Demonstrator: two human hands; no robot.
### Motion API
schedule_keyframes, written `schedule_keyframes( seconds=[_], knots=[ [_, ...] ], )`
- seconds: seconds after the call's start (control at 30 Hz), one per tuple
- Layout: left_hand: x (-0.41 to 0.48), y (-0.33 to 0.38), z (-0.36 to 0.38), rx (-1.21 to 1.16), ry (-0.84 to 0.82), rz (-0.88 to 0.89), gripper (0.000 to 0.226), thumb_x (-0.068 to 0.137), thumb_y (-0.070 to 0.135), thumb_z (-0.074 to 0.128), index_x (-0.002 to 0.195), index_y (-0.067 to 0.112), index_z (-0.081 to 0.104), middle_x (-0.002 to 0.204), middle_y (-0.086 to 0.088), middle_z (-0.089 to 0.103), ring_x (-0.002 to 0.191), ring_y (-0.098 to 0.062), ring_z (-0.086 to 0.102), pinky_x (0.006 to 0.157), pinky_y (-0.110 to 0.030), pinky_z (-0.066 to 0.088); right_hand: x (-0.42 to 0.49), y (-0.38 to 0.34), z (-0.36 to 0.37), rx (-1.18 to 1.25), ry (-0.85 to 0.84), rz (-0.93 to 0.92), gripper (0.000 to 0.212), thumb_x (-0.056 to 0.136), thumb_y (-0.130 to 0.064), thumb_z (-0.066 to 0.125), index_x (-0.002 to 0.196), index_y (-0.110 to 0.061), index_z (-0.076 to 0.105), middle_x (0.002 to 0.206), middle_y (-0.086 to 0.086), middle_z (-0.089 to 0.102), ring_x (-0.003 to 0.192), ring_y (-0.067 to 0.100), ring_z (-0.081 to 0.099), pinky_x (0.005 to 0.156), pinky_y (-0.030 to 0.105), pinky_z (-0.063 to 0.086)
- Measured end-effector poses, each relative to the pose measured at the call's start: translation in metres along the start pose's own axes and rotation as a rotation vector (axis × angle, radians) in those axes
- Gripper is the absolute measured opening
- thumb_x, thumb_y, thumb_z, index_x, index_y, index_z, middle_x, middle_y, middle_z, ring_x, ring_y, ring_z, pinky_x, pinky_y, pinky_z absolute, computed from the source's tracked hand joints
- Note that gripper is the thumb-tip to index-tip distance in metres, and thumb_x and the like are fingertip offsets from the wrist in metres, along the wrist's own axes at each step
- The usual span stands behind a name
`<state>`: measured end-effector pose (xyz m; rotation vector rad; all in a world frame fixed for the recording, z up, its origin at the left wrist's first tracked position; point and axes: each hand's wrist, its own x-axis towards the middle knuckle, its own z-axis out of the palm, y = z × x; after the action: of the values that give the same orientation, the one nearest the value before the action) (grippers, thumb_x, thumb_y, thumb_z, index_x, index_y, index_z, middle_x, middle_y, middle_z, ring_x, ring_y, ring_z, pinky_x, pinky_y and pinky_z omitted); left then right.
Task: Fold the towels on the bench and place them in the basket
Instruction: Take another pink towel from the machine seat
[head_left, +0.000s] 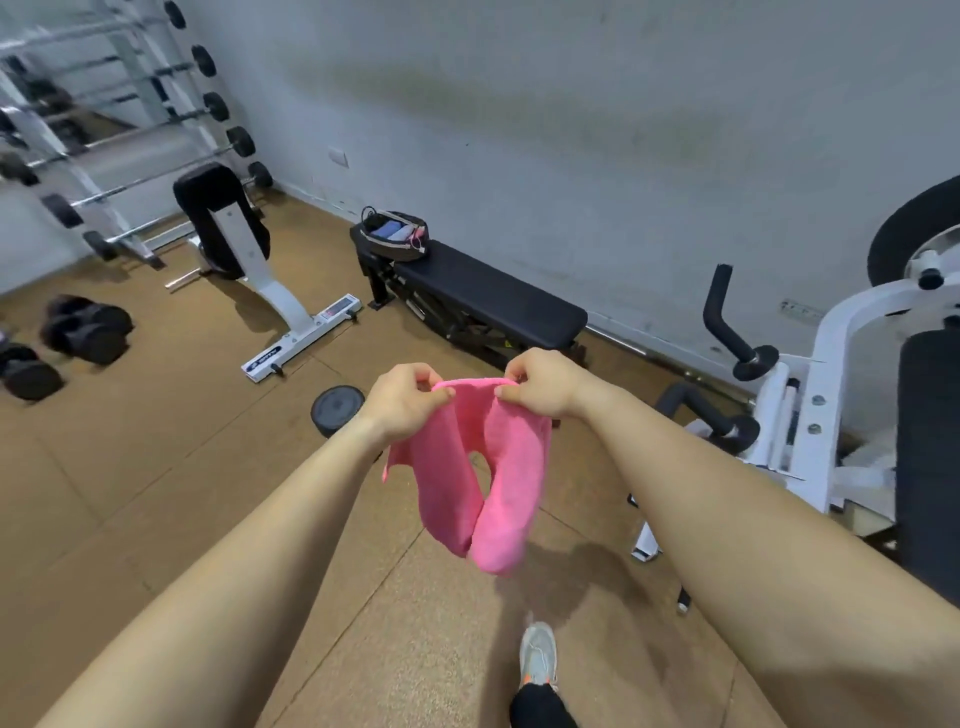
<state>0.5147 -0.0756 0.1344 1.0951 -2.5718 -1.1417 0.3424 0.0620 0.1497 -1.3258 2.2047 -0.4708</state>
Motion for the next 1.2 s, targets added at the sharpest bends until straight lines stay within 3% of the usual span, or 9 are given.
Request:
schedule_keyframes(
  seconds=[0.17,0.37,0.57,0.77,1.0,1.2],
  knots=[
    [0.087,0.012,-0.023,0.033,0.075,-0.039,0.016,0.093,0.037,0.063,0.08,0.028,0.061,0.084,0.004,0.067,0.08,-0.014,0.061,0.064,-0.029,0.041,0.085,0.024,-0.047,0.068,-0.052,-0.005,0.022,0.088,-0.041,0.07,0.079,-0.021,0.07,0.085,-0.002,0.07,0.083,0.016,0.065,0.074,0.035,0.053],
    [0.182,0.029,-0.043,0.039,0.181,-0.067,0.015,0.095,0.034,0.061,0.083,0.025,0.062,0.083,0.003,0.068,0.079,-0.015,0.061,0.063,-0.029,0.043,0.172,0.052,-0.1,0.026,-0.119,-0.021,0.022,0.086,-0.039,0.072,0.072,-0.024,0.063,0.074,-0.006,0.06,0.072,0.013,0.055,0.059,0.029,0.042],
    [0.28,0.018,-0.061,0.047,0.213,-0.096,0.016,0.094,0.033,0.062,0.083,0.022,0.063,0.084,0.002,0.068,0.083,-0.019,0.063,0.072,-0.034,0.048,0.267,0.079,-0.124,-0.076,-0.117,0.025,0.024,0.09,-0.032,0.064,0.069,-0.023,0.058,0.074,-0.002,0.061,0.074,0.02,0.058,0.06,0.03,0.04],
    [0.394,-0.005,-0.083,0.017,0.164,-0.092,0.016,0.094,0.033,0.062,0.085,0.02,0.064,0.085,0.0,0.067,0.082,-0.019,0.062,0.074,-0.036,0.05,0.383,0.087,-0.144,-0.089,-0.078,0.093,0.028,0.089,-0.028,0.064,0.063,-0.021,0.055,0.067,-0.005,0.058,0.07,0.018,0.056,0.061,0.03,0.041],
    [0.542,-0.038,-0.132,0.003,0.084,-0.092,0.013,0.092,0.031,0.064,0.082,0.022,0.064,0.079,0.003,0.065,0.077,-0.019,0.06,0.069,-0.033,0.047,0.531,0.075,-0.173,-0.114,-0.101,0.158,0.021,0.089,-0.033,0.061,0.076,-0.017,0.065,0.08,0.002,0.067,0.082,0.025,0.065,0.074,0.04,0.054],
    [0.652,-0.06,-0.157,0.025,0.005,-0.119,0.013,0.092,0.03,0.063,0.081,0.023,0.062,0.076,0.006,0.063,0.075,-0.016,0.059,0.065,-0.029,0.042,0.638,0.078,-0.187,-0.141,-0.142,0.176,0.024,0.092,-0.03,0.054,0.08,-0.012,0.063,0.083,0.005,0.066,0.078,0.023,0.06,0.071,0.037,0.051]
  ],
)
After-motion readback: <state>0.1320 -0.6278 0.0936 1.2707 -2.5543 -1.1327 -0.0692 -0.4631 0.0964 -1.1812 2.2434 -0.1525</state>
